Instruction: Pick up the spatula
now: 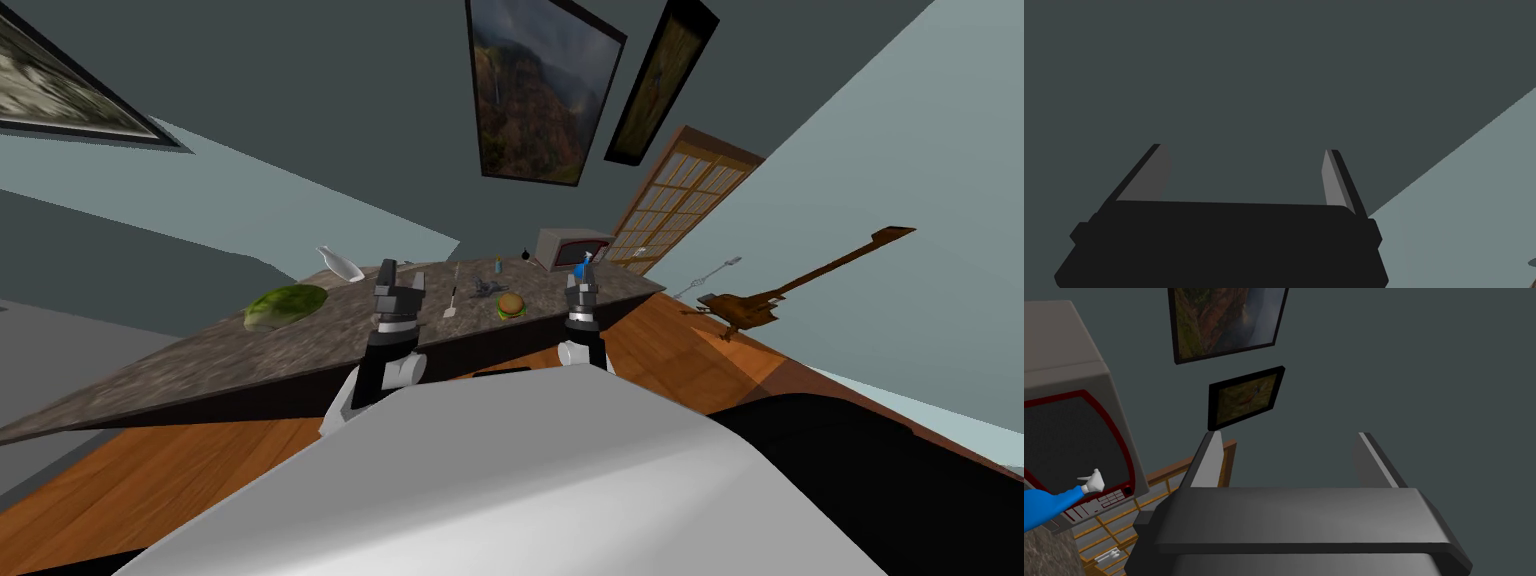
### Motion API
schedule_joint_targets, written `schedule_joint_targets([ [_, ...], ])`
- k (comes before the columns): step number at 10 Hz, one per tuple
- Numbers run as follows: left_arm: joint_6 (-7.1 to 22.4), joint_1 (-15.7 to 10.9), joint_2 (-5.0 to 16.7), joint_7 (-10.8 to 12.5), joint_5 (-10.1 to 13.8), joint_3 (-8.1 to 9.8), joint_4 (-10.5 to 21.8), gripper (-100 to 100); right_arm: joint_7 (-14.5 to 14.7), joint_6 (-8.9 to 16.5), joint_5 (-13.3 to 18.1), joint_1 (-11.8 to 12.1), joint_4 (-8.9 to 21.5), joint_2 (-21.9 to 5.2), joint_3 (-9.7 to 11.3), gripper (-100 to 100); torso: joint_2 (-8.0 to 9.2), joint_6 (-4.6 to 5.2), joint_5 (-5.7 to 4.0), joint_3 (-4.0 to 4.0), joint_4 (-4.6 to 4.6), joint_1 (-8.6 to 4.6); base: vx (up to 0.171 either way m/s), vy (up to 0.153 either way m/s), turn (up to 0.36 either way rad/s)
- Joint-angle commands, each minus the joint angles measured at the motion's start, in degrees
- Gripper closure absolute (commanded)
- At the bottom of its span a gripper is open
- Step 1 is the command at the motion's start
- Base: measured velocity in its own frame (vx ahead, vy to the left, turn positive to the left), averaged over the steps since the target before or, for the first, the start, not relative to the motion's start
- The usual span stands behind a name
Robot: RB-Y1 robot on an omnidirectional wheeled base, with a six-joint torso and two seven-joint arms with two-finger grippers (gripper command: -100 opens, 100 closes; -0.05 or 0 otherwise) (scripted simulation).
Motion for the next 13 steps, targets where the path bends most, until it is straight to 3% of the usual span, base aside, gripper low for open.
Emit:
schedule_joint_targets([
  [1, 1.4, -1.2, 2.9, 1.5, 2.6, 0.02, 0.2, -100, 0.0, 0.0, 0.0, 0.0, 0.0, 0.0, 0.0, 0, 0.00, 0.00, 0.00, 0.00, 0.00, 0.00, -0.052, 0.037, -0.172],
  [4, 2.4, -2.2, 6.9, 2.4, 4.5, -0.02, 0.5, -100, 0.0, 0.0, 0.0, 0.0, 0.0, 0.0, 0.0, 0, -0.01, 0.00, 0.01, 0.00, 0.00, 0.02, -0.033, 0.029, -0.065],
  [5, 3.4, -3.1, 9.0, 3.3, 6.5, -0.11, 1.0, -100, 0.0, 0.0, 0.0, 0.0, 0.0, 0.0, 0.0, 0, -0.02, -0.02, 0.00, -0.01, 0.00, -0.01, -0.040, 0.029, -0.123],
  [6, 3.4, -3.1, 10.0, 3.3, 6.5, -0.11, 1.0, -100, 0.0, 0.0, 0.0, 0.0, 0.0, 0.0, 0.0, 0, 0.00, 0.00, 0.00, 0.00, 0.00, 0.01, -0.038, 0.029, -0.069],
  [7, 4.5, -4.0, 12.1, 4.2, 8.7, -0.27, 1.5, -100, 0.0, 0.0, 0.0, 0.0, 0.0, 0.0, 0.0, 0, 0.00, -0.02, 0.01, 0.00, 0.00, 0.01, -0.042, 0.031, -0.136],
  [8, 4.5, -4.0, 13.3, 4.2, 8.7, -0.27, 1.5, -100, 0.0, 0.0, 0.0, 0.0, 0.0, 0.0, 0.0, 0, 0.01, 0.00, 0.01, 0.00, 0.00, 0.02, -0.032, 0.035, -0.076],
  [9, 5.7, -4.9, 15.3, 5.0, 11.0, -0.53, 2.2, -100, 0.0, 0.0, 0.0, 0.0, 0.0, 0.0, 0.0, 0, -0.02, -0.03, 0.01, -0.01, 0.00, 0.03, -0.039, 0.039, -0.142],
  [10, 5.7, -4.9, 16.8, 5.0, 11.0, -0.53, 2.2, -100, 0.0, 0.0, 0.0, 0.0, 0.0, 0.0, 0.0, 0, 0.00, 0.00, 0.01, 0.00, 0.00, 0.05, -0.036, 0.035, -0.072],
  [11, 7.0, -5.8, 18.7, 5.7, 13.4, -0.89, 2.9, -100, 0.0, 0.0, 0.0, 0.0, 0.0, 0.0, 0.0, 0, -0.01, -0.03, 0.01, 0.00, 0.00, 0.04, -0.039, 0.038, -0.142],
  [12, 7.0, -5.8, 20.4, 5.7, 13.4, -0.89, 2.9, -100, 0.0, 0.0, 0.0, 0.0, 0.0, 0.0, 0.0, 0, -0.01, 0.00, 0.02, -0.01, 0.00, 0.05, -0.033, 0.038, -0.089],
  [13, 8.3, -6.6, 22.2, 6.4, 15.8, -1.38, 3.7, -100, 0.0, 0.0, 0.0, 0.0, 0.0, 0.0, 0.0, 0, -0.03, -0.03, 0.02, -0.01, 0.00, 0.05, -0.043, 0.039, -0.191],
])
